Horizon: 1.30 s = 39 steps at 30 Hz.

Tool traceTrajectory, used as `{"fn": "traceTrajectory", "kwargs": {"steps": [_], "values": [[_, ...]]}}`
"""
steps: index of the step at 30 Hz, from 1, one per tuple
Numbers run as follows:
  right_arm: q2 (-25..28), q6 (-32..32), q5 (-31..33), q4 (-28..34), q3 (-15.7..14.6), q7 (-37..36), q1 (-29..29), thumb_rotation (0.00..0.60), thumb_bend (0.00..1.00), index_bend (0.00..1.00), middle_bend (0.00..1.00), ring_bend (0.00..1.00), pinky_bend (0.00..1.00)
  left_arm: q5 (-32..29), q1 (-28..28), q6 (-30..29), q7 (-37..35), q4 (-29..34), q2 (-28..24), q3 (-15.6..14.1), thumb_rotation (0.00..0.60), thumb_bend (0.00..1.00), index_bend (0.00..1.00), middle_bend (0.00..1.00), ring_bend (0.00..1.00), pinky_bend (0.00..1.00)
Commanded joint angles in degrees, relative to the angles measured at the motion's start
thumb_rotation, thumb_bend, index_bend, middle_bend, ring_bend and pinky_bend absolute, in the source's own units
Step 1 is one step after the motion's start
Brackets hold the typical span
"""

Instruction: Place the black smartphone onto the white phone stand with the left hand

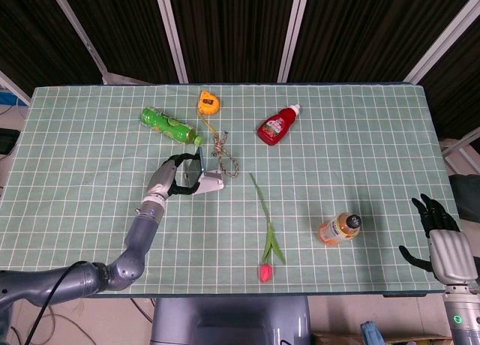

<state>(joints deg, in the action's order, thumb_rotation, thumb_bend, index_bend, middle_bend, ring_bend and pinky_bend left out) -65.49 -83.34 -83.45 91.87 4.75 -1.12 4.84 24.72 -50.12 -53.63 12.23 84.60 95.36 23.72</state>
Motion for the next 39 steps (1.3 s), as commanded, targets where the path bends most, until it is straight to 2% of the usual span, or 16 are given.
{"fn": "traceTrajectory", "kwargs": {"steps": [1,9,16,21,27,34,39], "values": [[0.0,-0.03,-0.03,-0.01,0.0,-0.05,-0.01,0.6,0.32,0.08,0.03,0.0,0.19,-0.06,0.0,0.14,0.08,0.12,-0.19,-0.15,0.6,0.29,0.16,0.1,0.0,0.0],[-0.03,-0.07,-0.07,-0.03,0.0,-0.06,-0.01,0.6,0.32,0.08,0.03,0.0,0.19,0.16,0.16,0.32,-0.11,0.75,-0.96,-0.44,0.6,0.27,0.1,0.05,0.0,0.0],[-0.03,-0.09,-0.1,-0.11,-0.01,-0.17,-0.02,0.6,0.32,0.08,0.03,0.0,0.19,0.32,0.4,0.72,0.01,1.78,-2.02,-1.06,0.6,0.2,0.01,0.0,0.0,0.0],[-0.04,-0.11,-0.14,-0.11,-0.02,-0.2,-0.02,0.6,0.32,0.08,0.03,0.0,0.19,1.2,0.65,0.72,0.52,3.12,-3.37,-1.8,0.6,0.14,0.0,0.0,0.0,0.0],[-0.03,-0.21,-0.27,-0.14,-0.04,-0.41,-0.05,0.6,0.32,0.08,0.03,0.0,0.19,2.29,1.29,0.3,0.72,5.15,-5.28,-2.59,0.6,0.12,0.0,0.0,0.0,0.0],[-0.02,-0.26,-0.39,-0.18,-0.09,-0.5,-0.07,0.6,0.32,0.07,0.03,0.0,0.19,8.14,4.8,-3.8,-0.39,11.29,-9.59,-4.3,0.6,0.12,0.0,0.0,0.0,0.0],[0.02,-0.43,-0.69,-0.27,-0.19,-0.83,-0.14,0.6,0.32,0.08,0.03,0.0,0.19,16.84,9.48,-8.89,0.42,17.5,-16.0,-8.25,0.6,0.12,0.0,0.0,0.0,0.0]]}}
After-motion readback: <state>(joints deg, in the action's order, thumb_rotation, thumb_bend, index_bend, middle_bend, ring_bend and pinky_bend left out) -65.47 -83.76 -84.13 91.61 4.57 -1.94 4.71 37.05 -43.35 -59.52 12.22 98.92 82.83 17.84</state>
